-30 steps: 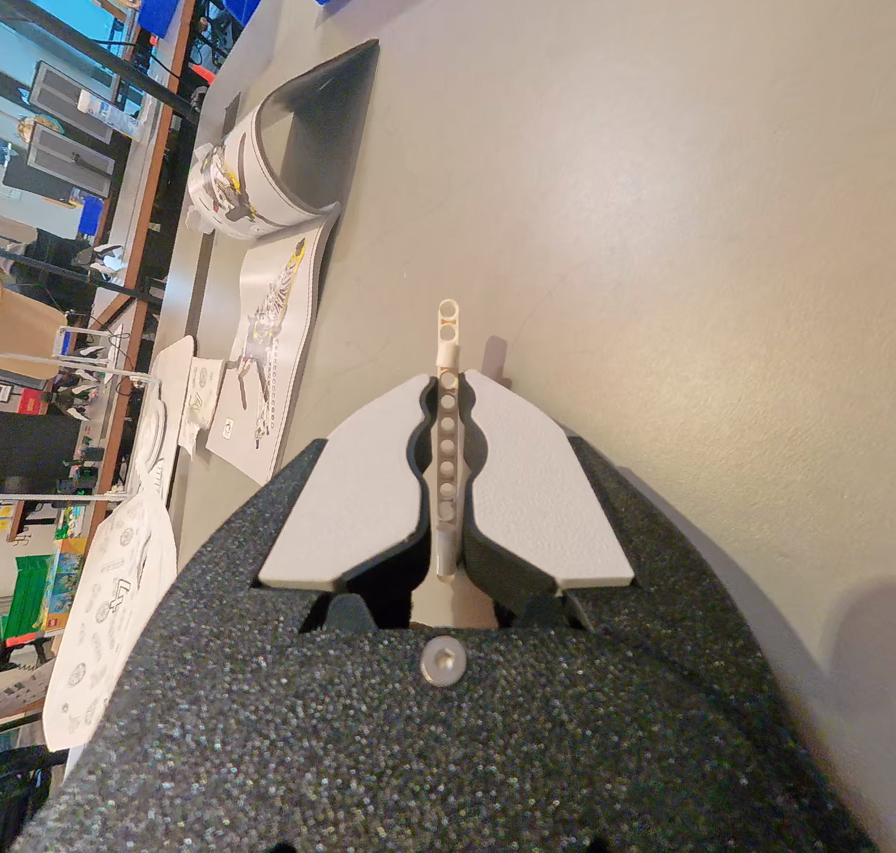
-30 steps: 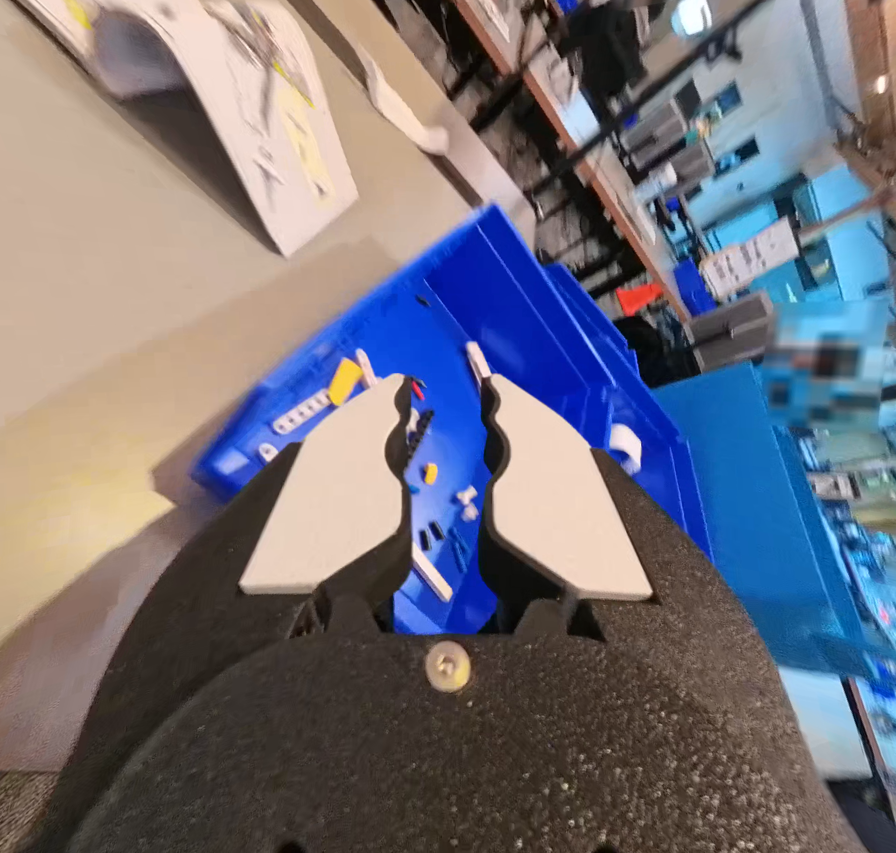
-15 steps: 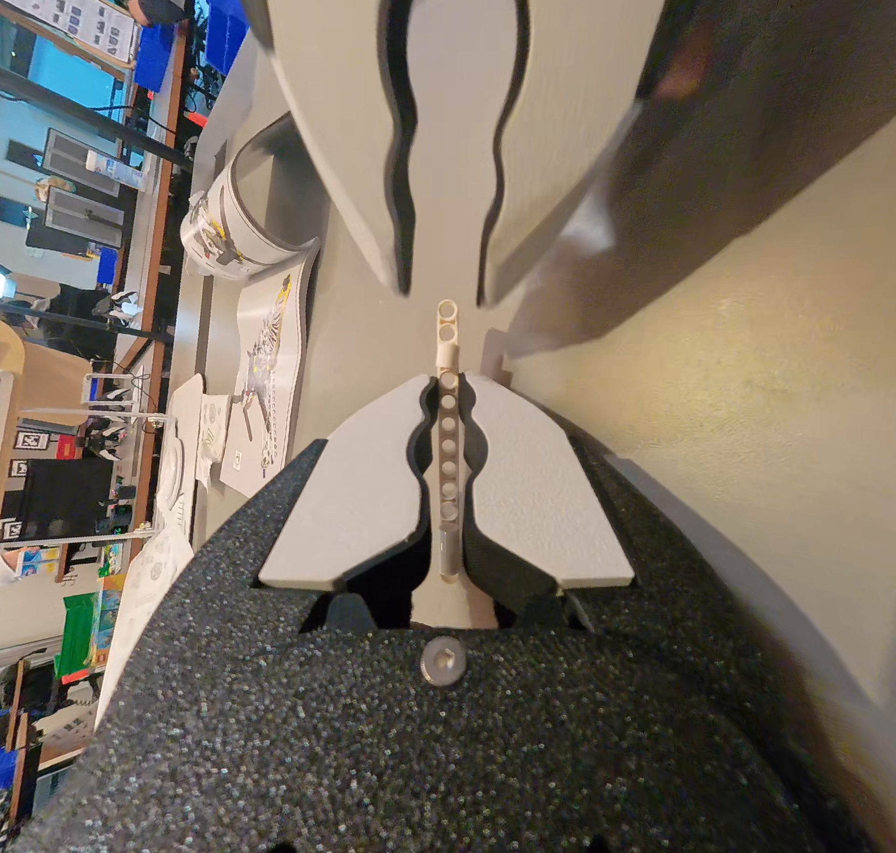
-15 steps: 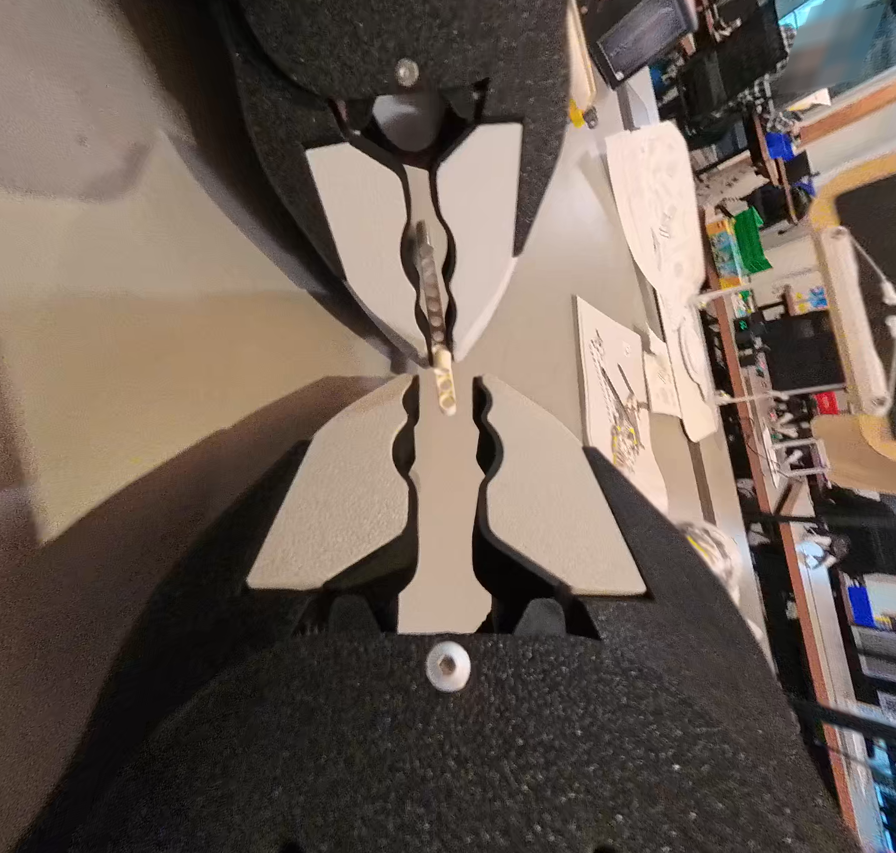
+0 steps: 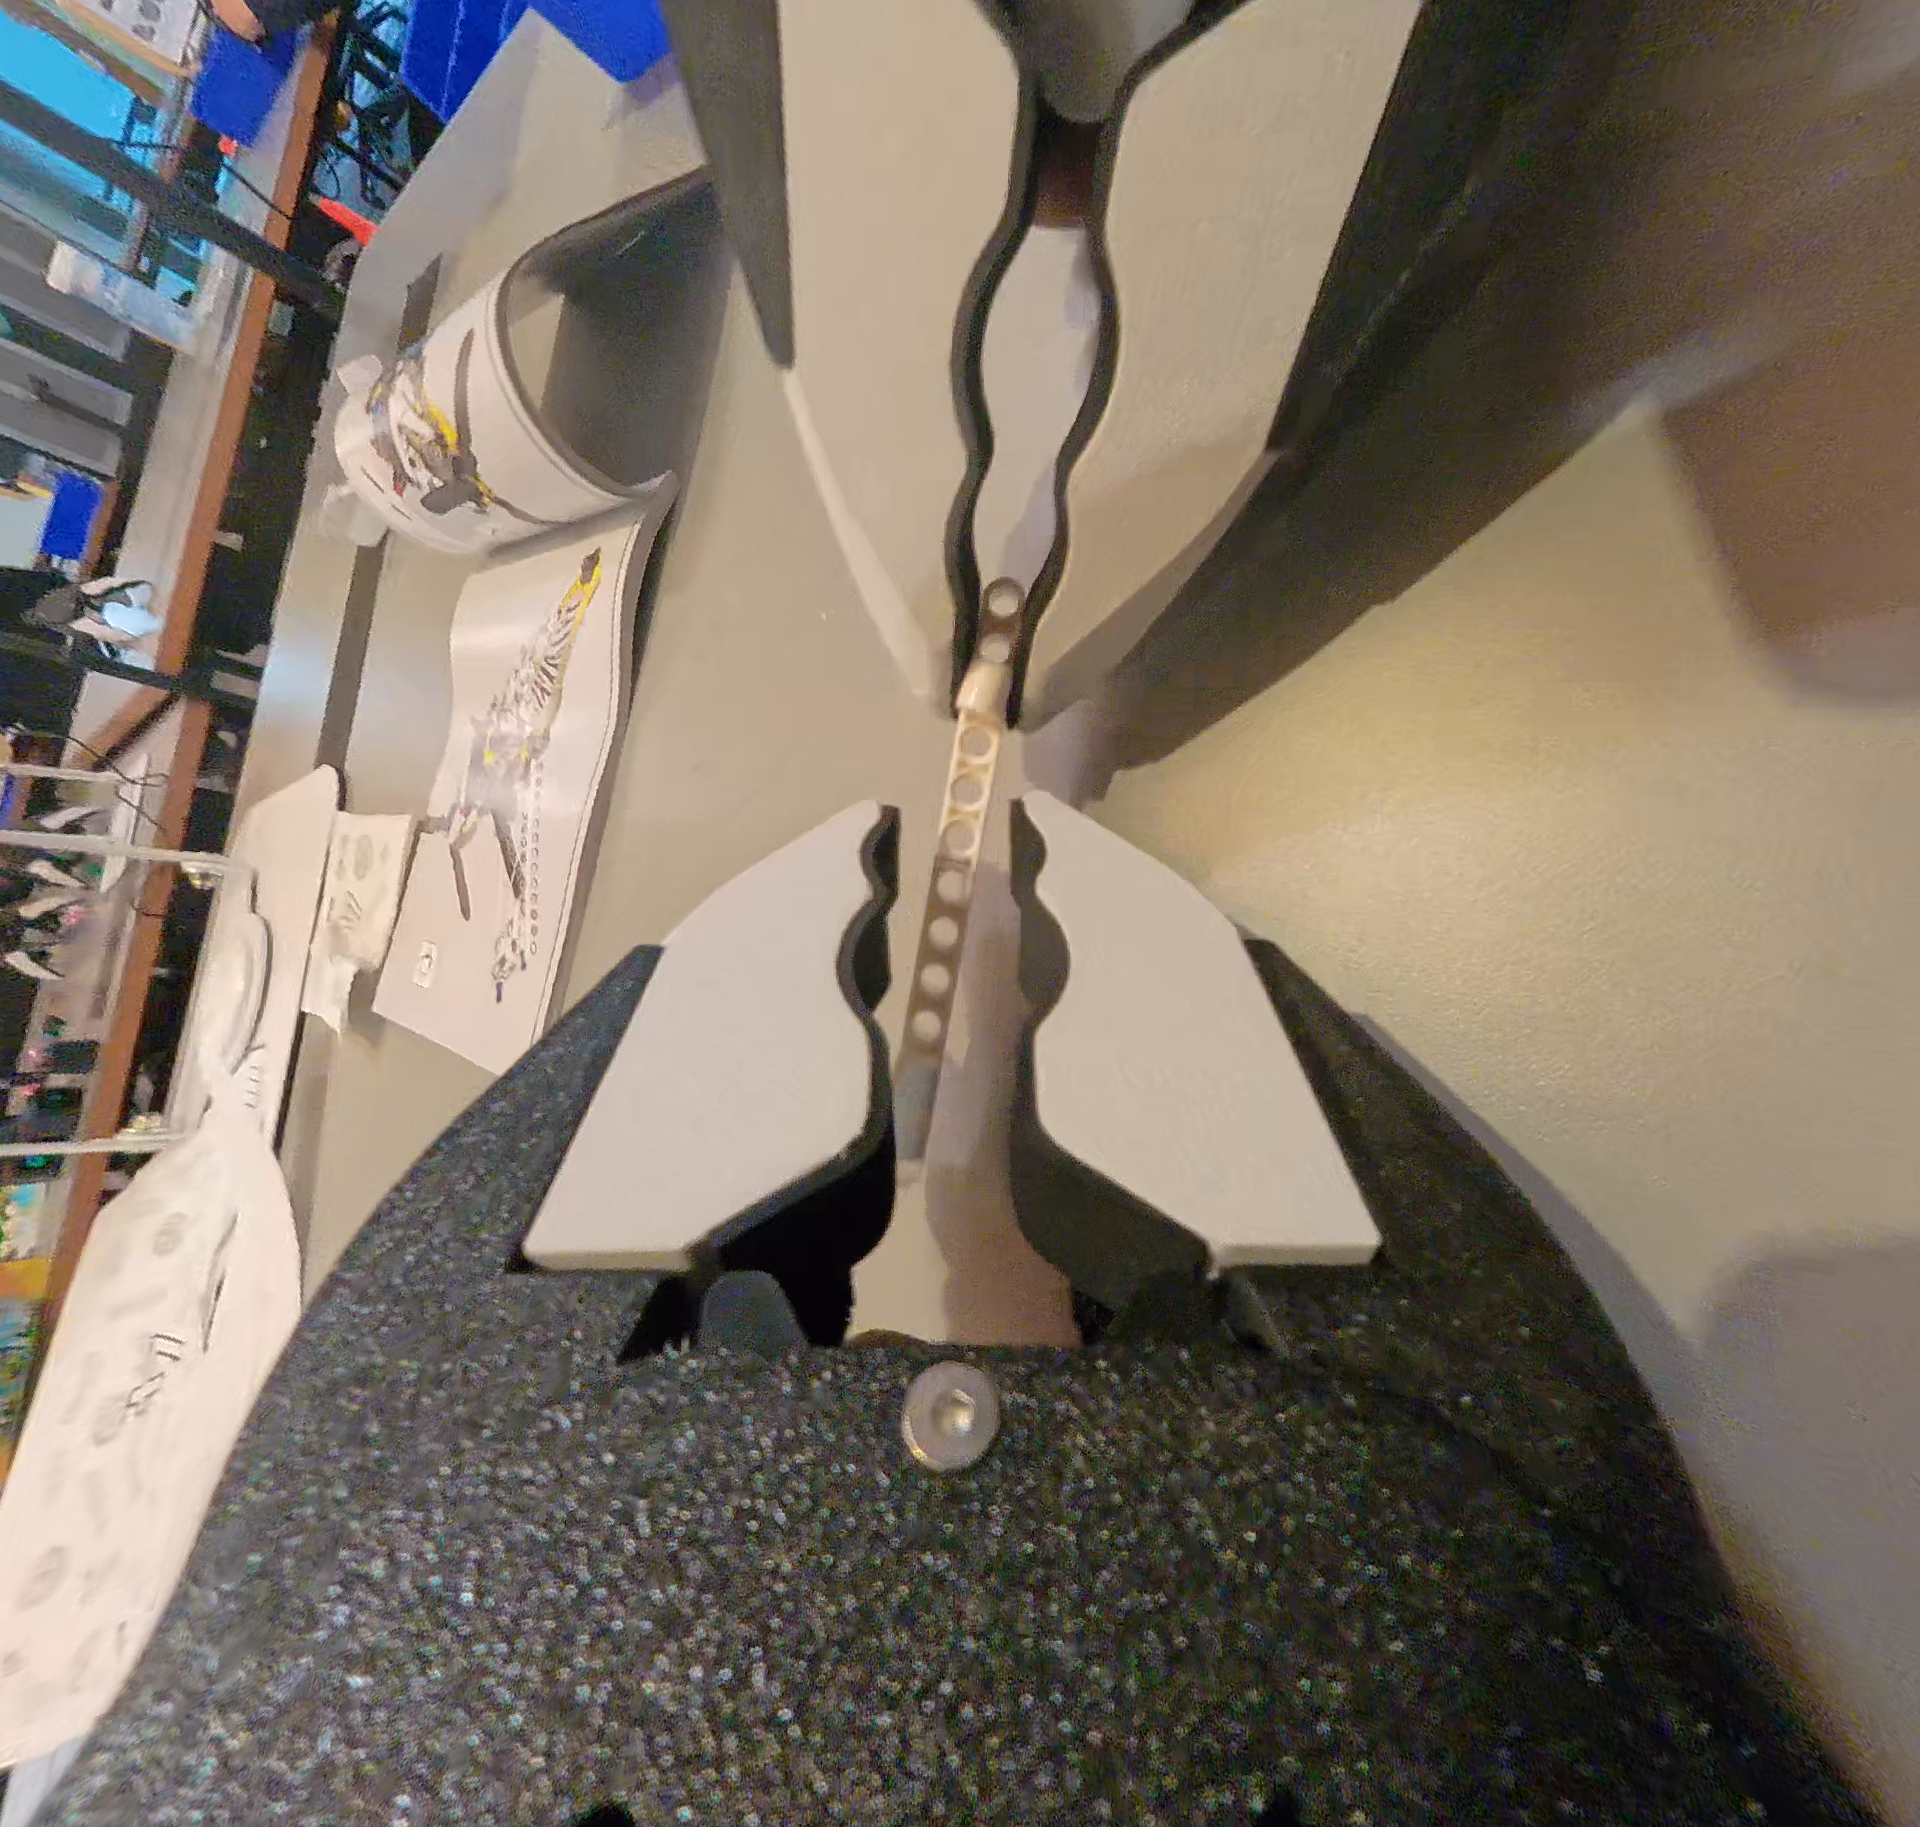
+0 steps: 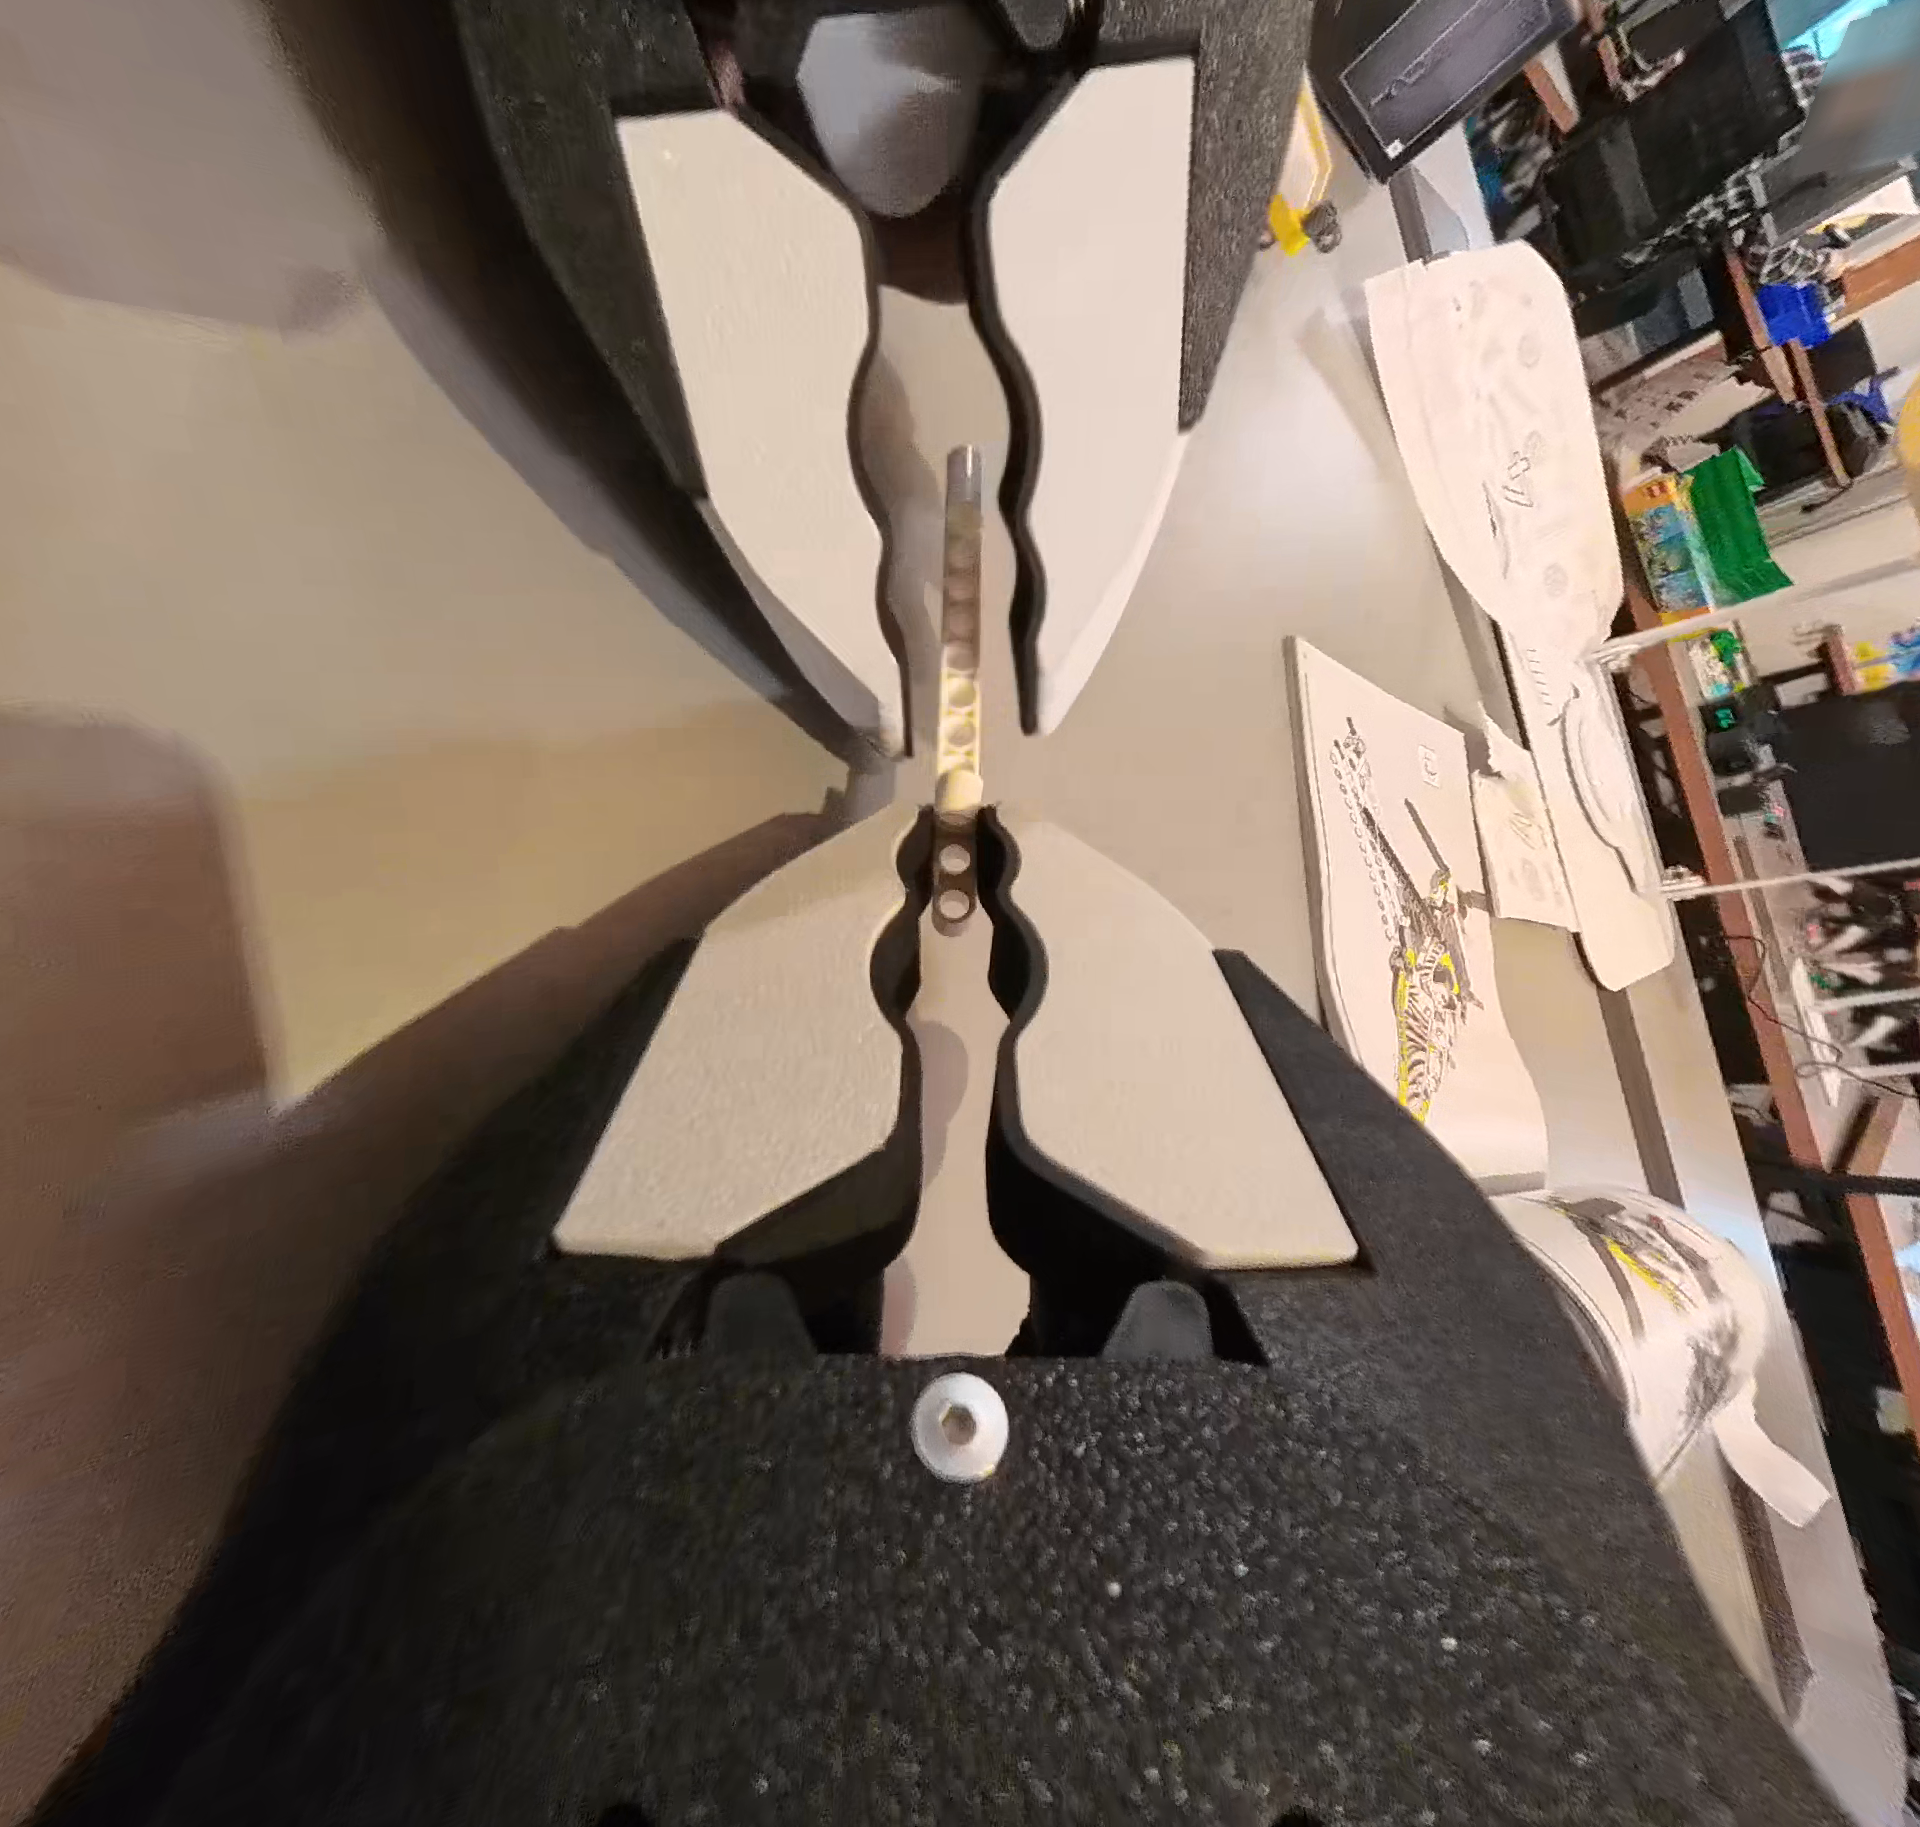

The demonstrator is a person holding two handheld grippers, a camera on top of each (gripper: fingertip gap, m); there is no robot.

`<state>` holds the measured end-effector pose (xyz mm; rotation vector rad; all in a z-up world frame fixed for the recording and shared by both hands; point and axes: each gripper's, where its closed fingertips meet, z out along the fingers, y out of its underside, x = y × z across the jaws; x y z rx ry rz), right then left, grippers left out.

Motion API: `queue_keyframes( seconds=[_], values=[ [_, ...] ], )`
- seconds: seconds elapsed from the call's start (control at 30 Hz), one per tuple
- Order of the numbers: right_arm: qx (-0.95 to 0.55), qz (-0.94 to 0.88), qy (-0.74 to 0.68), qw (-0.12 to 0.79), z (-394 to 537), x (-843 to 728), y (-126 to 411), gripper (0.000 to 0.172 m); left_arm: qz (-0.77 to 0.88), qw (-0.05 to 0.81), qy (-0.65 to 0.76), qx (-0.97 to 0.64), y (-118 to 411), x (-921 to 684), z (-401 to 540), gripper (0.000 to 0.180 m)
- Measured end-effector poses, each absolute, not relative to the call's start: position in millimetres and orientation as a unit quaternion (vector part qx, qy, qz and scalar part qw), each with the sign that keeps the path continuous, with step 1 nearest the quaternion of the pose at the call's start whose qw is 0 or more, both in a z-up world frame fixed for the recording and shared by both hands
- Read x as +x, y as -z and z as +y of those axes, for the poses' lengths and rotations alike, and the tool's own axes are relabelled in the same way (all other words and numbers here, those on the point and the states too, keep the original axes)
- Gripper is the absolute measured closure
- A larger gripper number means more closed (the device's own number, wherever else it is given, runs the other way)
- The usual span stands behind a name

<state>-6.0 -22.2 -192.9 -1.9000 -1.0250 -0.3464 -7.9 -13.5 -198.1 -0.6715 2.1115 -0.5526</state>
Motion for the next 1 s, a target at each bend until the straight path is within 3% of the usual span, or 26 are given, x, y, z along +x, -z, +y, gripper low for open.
queue_keyframes(
  seconds=[0.2,0.3,0.5,1.0],
  values=[
    [-0.756,-0.433,0.126,0.474,-20.7,-11.7,187.9,0.164,0.85,0.429,0.181,-0.245,199.8,-7.1,-8.9,0.156],
    [-0.753,-0.441,0.122,0.472,-19.1,-15.2,189.7,0.164,0.856,0.449,0.14,-0.213,203.9,-7.7,-7.7,0.17],
    [-0.75,-0.436,0.142,0.477,-15.2,-16.6,190.4,0.155,0.863,0.444,0.102,-0.219,208.0,-8.2,-1.3,0.171],
    [-0.73,-0.459,0.193,0.468,-11.4,-17.7,191.1,0.164,0.858,0.451,0.081,-0.23,208.6,-6.4,-0.4,0.171]
  ],
)
